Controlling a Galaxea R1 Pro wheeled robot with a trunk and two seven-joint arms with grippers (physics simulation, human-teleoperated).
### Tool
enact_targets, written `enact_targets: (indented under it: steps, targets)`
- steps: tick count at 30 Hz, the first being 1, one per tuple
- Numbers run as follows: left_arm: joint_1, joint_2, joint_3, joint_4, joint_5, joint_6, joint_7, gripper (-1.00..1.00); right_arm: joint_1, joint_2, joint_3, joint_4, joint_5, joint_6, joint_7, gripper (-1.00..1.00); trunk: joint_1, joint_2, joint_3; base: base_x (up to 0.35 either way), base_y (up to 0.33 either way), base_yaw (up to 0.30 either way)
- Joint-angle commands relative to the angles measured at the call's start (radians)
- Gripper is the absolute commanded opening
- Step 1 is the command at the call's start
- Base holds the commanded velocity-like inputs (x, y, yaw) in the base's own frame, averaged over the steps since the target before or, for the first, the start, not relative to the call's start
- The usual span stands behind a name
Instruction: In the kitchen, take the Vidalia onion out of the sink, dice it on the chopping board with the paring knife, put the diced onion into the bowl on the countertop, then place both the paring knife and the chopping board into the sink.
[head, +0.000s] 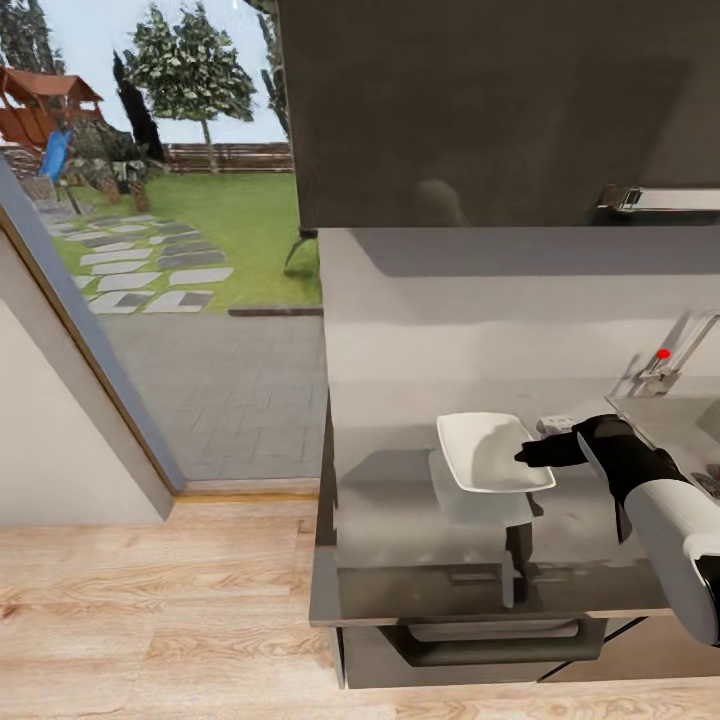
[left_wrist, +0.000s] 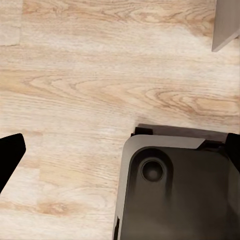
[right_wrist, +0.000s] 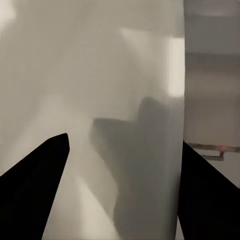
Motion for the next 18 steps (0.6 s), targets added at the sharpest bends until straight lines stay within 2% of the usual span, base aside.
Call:
enact_targets:
  steps: [1,18]
  targets:
    - [0.000,0.000,-0.001,0.000,0.005,-0.002,0.000,1.00,0.000,0.000,0.004,-0.001,0.004,0.007,0.009,-1.00,0.001,-0.001,-0.002,0.000,0.000,0.000]
    - [0.000,0.000,-0.001,0.000,0.005,-0.002,0.000,1.00,0.000,0.001,0.002,-0.017,0.000,0.007,0.009,-1.00,0.001,-0.001,0.018,0.000,0.000,0.000]
